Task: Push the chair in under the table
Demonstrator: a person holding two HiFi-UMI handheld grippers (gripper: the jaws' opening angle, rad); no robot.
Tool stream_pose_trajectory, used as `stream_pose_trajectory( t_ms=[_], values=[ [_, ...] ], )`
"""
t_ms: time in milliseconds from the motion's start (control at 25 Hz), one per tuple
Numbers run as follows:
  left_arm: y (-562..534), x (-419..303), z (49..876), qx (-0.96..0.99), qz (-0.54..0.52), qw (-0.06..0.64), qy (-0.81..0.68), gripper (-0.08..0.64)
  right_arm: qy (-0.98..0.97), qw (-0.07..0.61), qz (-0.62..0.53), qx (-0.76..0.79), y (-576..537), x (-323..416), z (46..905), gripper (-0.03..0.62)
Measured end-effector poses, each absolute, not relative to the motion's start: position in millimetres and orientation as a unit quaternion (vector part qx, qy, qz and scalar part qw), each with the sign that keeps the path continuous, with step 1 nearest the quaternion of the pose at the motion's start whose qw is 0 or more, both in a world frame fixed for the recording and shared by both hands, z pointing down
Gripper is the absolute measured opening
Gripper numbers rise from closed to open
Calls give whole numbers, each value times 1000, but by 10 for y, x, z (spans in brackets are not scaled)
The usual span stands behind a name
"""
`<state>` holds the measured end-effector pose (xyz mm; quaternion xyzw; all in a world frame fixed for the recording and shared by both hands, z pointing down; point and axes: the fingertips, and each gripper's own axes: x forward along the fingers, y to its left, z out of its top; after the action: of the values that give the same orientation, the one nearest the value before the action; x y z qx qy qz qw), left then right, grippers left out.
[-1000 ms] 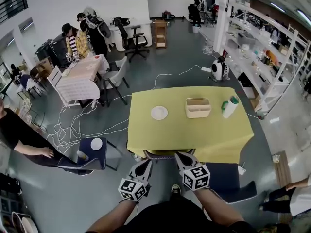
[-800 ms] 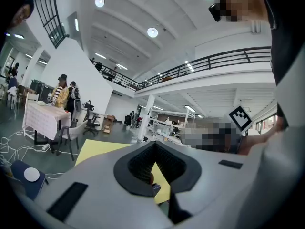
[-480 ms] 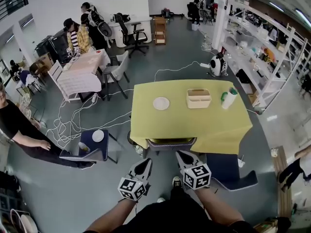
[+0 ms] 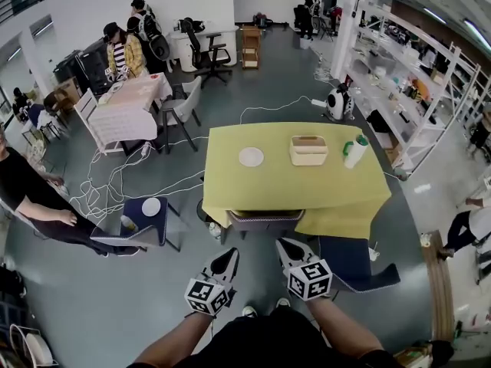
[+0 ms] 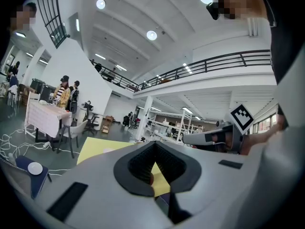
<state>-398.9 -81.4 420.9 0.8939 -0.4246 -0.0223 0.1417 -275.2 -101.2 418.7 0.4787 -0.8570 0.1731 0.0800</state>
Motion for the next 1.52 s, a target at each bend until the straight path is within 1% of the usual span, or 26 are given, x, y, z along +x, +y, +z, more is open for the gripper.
stream_pose_trajectory(
  t_ms=[280, 600, 1000, 1520],
  values=[
    [-656, -3901, 4155, 892, -24, 140, -429, 8, -859, 79, 173, 475, -829, -2668, 4159, 14],
    [-309, -3608, 4177, 890, -21, 140, -434, 8, -863, 68, 173, 469, -503, -2405, 4153, 14],
    [281, -3119, 4183, 891, -21, 136, -433, 8, -864, 60, 179, 467, 98, -1922, 4215, 14],
    [1178, -2718, 4349, 892, 4, 145, -428, 8, -863, 57, 200, 461, 947, -1600, 4463, 14]
  ],
)
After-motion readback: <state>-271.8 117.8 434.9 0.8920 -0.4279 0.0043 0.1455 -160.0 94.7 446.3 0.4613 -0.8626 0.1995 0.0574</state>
